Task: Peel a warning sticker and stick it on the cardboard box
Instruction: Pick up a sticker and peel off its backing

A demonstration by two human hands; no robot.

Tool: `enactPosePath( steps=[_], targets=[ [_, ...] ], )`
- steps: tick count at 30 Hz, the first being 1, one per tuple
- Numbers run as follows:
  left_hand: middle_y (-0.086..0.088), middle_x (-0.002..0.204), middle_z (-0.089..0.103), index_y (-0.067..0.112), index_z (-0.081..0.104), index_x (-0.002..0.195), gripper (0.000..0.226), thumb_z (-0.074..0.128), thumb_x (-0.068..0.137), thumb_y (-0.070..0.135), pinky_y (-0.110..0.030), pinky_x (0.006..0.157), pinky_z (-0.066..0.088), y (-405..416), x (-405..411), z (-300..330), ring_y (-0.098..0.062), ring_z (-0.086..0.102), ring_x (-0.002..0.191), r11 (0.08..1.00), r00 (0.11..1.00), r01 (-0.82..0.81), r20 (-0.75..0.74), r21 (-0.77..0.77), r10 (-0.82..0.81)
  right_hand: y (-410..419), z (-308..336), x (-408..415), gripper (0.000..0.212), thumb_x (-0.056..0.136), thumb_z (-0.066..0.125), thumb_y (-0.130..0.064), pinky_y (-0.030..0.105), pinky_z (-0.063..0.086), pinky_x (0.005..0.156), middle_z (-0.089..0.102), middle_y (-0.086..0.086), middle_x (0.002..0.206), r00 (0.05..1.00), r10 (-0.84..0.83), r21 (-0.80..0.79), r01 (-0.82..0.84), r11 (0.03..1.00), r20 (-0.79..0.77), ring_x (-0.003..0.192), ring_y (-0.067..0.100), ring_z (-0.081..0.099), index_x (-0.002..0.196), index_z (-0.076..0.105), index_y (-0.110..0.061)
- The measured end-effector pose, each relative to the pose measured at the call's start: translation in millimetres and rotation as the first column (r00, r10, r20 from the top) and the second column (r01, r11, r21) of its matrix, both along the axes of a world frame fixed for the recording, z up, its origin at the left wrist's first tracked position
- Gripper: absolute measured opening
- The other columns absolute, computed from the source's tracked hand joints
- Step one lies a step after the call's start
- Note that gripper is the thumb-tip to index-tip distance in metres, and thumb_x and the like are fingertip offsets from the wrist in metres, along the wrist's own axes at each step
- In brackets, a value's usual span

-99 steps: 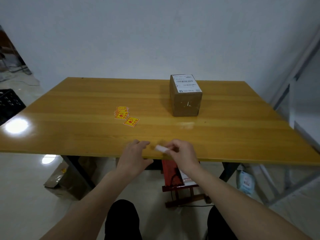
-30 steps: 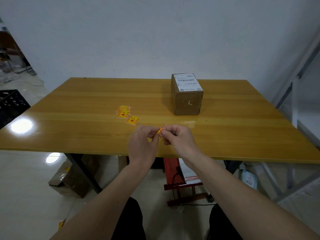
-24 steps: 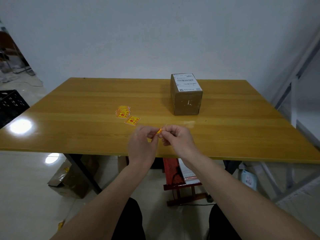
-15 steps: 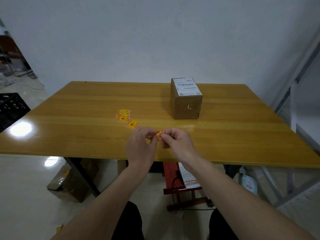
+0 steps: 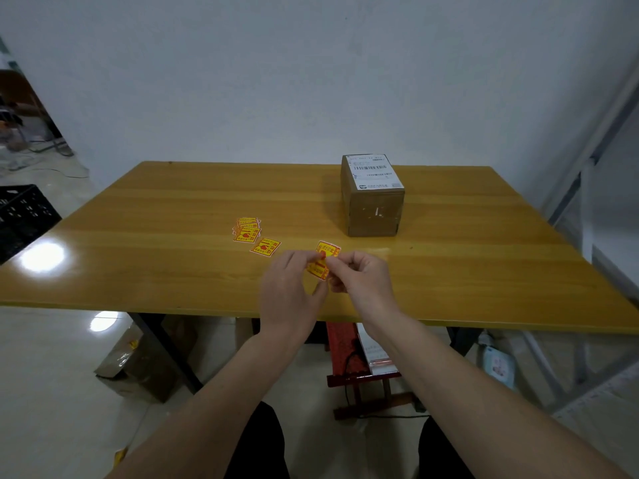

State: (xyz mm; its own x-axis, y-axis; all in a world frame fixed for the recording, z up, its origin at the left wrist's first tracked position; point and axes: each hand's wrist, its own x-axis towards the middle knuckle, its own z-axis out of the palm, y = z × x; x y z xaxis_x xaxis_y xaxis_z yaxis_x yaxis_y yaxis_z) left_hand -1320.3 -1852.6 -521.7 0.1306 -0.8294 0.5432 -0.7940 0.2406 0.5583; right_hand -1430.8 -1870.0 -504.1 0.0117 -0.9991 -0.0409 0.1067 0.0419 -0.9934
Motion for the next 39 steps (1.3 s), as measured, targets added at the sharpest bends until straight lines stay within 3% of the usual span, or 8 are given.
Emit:
enactPosePath(
  steps=[4, 7, 12, 15, 26, 31, 36, 39],
  targets=[
    [0.001, 0.092, 0.065, 0.018, 0.064, 0.097, 0.03, 0.074, 0.069, 0.017, -0.031, 0.074, 0.049, 3.0, -4.4, 0.1, -0.018, 0.058, 0.087, 0.999, 0.998, -0.022, 0.064, -0.024, 0.024, 0.5, -1.6, 0.0, 0.016, 0.084, 0.066, -0.005, 0.024, 0.045, 0.059, 0.055, 0.012, 0.068, 0.999, -0.014, -0.034, 0.012, 0.999, -0.049, 0.062, 0.014, 0.052, 0.069, 0.059, -0.005],
    [0.002, 0.091, 0.065, 0.017, 0.065, 0.094, 0.025, 0.073, 0.071, 0.013, -0.023, 0.069, 0.043, 1.7, -6.4, 2.3, -0.015, 0.058, 0.083, 1.0, 1.0, -0.026, -0.002, 0.009, 0.026, 2.2, -1.7, -0.7, 0.018, 0.081, 0.068, -0.004, 0.022, 0.046, 0.06, 0.056, 0.005, 0.063, 0.996, 0.007, -0.053, -0.011, 0.999, -0.084, 0.058, 0.009, 0.053, 0.066, 0.06, -0.007],
    [-0.005, 0.081, 0.065, 0.012, 0.066, 0.08, 0.012, 0.068, 0.075, 0.001, -0.023, 0.061, 0.041, -0.4, -5.5, 3.6, -0.015, 0.058, 0.069, 0.999, 0.996, -0.033, -0.079, 0.003, 0.033, 4.0, -1.8, -0.5, 0.014, 0.083, 0.067, -0.01, 0.035, 0.041, 0.068, 0.049, 0.013, 0.072, 0.993, 0.025, -0.045, -0.031, 0.999, -0.116, 0.07, 0.021, 0.045, 0.074, 0.061, -0.001],
    [-0.006, 0.08, 0.066, 0.011, 0.066, 0.078, 0.009, 0.067, 0.077, 0.002, -0.024, 0.062, 0.041, -2.2, -3.3, 2.0, -0.014, 0.055, 0.068, 0.999, 0.994, -0.046, -0.1, 0.007, 0.047, 3.7, -1.2, -2.9, 0.02, 0.086, 0.064, -0.015, 0.031, 0.047, 0.068, 0.057, 0.011, 0.073, 0.997, 0.019, -0.011, -0.019, 1.0, -0.07, 0.068, 0.016, 0.052, 0.082, 0.065, 0.004],
    [-0.002, 0.081, 0.068, 0.015, 0.068, 0.08, 0.006, 0.07, 0.078, 0.011, -0.03, 0.063, 0.051, -0.3, -2.7, 2.0, -0.013, 0.059, 0.071, 1.0, 0.991, -0.017, -0.131, -0.002, 0.017, 4.0, -3.9, -2.7, 0.015, 0.09, 0.059, -0.01, 0.022, 0.05, 0.063, 0.062, 0.0, 0.071, 0.995, 0.058, -0.021, -0.059, 0.998, -0.086, 0.065, 0.009, 0.056, 0.077, 0.067, -0.006],
    [-0.005, 0.078, 0.065, 0.013, 0.071, 0.077, 0.008, 0.073, 0.075, 0.006, -0.012, 0.056, 0.039, -2.9, -1.2, 3.9, -0.013, 0.055, 0.063, 0.999, 0.989, -0.031, -0.145, -0.026, 0.027, 6.2, -1.0, -2.9, 0.019, 0.092, 0.055, -0.009, 0.024, 0.048, 0.063, 0.061, 0.001, 0.07, 0.996, 0.076, -0.007, -0.077, 0.997, -0.04, 0.065, 0.01, 0.054, 0.077, 0.066, -0.007],
    [-0.006, 0.076, 0.067, 0.012, 0.071, 0.076, 0.008, 0.074, 0.074, 0.005, -0.021, 0.059, 0.047, -0.9, -1.1, 5.3, -0.014, 0.058, 0.065, 0.998, 0.986, -0.019, -0.166, -0.061, 0.008, 7.4, -1.2, -3.2, 0.021, 0.092, 0.057, -0.017, 0.027, 0.049, 0.064, 0.063, 0.002, 0.069, 0.995, 0.081, 0.03, -0.083, 0.996, 0.062, 0.062, 0.01, 0.055, 0.075, 0.067, -0.009],
    [-0.006, 0.076, 0.067, 0.013, 0.071, 0.075, 0.008, 0.073, 0.075, 0.005, -0.014, 0.059, 0.043, -0.6, -0.6, 4.2, -0.013, 0.057, 0.066, 0.999, 0.986, -0.02, -0.165, -0.048, 0.012, 7.5, -2.9, -3.5, 0.019, 0.09, 0.061, -0.017, 0.027, 0.049, 0.063, 0.062, 0.002, 0.068, 0.994, 0.085, 0.031, -0.087, 0.996, 0.068, 0.062, 0.011, 0.055, 0.074, 0.067, -0.01]
  ],
)
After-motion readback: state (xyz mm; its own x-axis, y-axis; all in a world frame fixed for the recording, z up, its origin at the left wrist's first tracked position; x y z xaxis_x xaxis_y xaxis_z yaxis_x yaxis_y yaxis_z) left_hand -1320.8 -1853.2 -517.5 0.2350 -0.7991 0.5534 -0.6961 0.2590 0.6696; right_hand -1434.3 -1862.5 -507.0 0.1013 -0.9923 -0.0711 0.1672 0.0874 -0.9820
